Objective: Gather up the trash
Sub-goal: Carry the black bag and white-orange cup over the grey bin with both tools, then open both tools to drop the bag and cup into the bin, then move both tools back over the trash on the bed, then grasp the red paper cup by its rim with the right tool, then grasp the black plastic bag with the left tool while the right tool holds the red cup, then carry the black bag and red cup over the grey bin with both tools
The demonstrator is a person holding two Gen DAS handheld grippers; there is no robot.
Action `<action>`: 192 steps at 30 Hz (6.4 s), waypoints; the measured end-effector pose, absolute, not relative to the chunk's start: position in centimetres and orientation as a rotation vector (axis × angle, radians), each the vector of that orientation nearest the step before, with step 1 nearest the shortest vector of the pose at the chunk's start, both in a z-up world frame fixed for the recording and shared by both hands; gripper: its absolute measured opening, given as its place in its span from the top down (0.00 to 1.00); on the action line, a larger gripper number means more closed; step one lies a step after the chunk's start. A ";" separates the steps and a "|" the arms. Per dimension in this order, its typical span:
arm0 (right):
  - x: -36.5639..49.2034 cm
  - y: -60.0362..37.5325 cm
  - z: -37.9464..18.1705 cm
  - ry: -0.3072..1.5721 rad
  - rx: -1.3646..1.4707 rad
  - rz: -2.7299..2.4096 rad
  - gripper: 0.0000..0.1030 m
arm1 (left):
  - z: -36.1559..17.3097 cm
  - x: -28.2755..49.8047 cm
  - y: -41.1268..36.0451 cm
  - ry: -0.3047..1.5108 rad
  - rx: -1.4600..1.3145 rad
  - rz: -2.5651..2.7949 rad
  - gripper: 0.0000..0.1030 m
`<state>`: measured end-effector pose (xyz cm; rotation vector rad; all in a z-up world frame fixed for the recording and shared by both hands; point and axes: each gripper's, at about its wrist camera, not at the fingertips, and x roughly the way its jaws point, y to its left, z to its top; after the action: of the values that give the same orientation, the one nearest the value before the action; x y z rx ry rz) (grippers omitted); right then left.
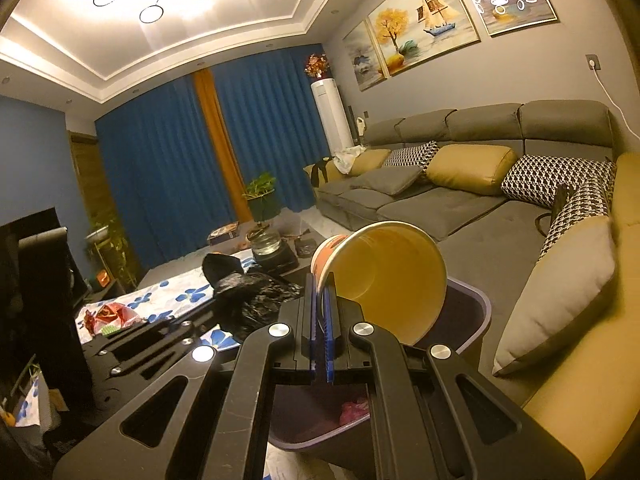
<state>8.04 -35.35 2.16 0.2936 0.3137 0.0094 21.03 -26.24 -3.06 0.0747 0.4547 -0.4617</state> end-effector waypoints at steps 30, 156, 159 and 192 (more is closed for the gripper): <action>11.1 -34.8 1.9 0.364 0.314 0.043 0.92 | -2.8 20.3 -17.9 0.433 -0.071 -0.282 0.24; 17.2 -6.3 -5.1 0.630 0.253 0.367 0.96 | -6.2 18.5 14.1 0.512 -0.189 0.218 0.22; 16.4 -6.8 -4.9 0.620 0.242 0.372 0.96 | -6.5 20.5 13.3 0.549 -0.169 0.207 0.31; 10.1 -14.1 -0.3 0.488 0.191 0.356 0.96 | 2.1 15.2 6.6 0.373 -0.146 -0.022 1.00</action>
<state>10.06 -14.13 -0.33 0.1907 0.4881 0.3563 15.23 6.59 2.11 -0.1455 0.3732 -0.0217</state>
